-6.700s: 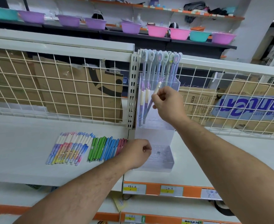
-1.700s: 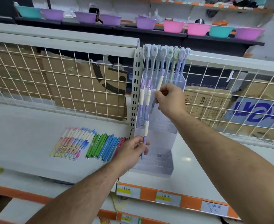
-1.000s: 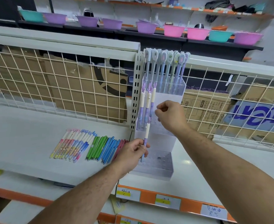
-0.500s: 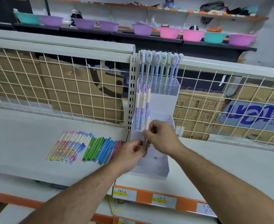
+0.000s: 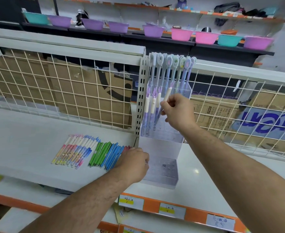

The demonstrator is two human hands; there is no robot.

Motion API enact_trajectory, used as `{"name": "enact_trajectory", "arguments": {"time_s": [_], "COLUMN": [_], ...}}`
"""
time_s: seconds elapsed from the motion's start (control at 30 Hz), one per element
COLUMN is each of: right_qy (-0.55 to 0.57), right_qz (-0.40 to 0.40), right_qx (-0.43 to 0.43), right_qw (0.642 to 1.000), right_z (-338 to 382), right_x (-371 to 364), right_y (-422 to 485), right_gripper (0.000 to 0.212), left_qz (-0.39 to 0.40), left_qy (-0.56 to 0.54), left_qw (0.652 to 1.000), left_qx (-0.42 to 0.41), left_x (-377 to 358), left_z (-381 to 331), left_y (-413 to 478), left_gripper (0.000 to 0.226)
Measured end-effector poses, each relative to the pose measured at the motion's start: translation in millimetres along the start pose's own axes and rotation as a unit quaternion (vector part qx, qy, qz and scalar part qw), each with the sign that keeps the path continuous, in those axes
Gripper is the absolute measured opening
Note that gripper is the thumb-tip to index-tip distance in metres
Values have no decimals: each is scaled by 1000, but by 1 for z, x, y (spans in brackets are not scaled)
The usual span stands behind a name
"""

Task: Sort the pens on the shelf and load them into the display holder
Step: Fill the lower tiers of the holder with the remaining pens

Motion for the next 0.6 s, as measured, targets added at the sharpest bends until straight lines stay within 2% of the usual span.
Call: {"name": "enact_trajectory", "arguments": {"time_s": [0.33,0.6], "right_qy": [-105,-124], "right_qz": [21,22], "right_qx": [-1,-12], "right_qw": [994,992], "right_z": [-11,-21], "right_x": [-23,-24], "right_y": [1,2], "right_gripper": [16,11], "left_qz": [24,24], "left_qy": [19,24], "left_qw": [1000,999], "left_qx": [4,6], "left_x": [-1,-1], "left_z": [-2,-2], "left_y": [2,2], "left_gripper": [23,23]}}
Point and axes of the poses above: each hand's wrist, its own y-axis towards the middle knuckle, its own x-axis out of the back of the hand, z = x × y, the point moved 9 cm from there along y, towards the middle knuckle, and after that the axes turned 14 degrees about -x, right-handed, at the moved point
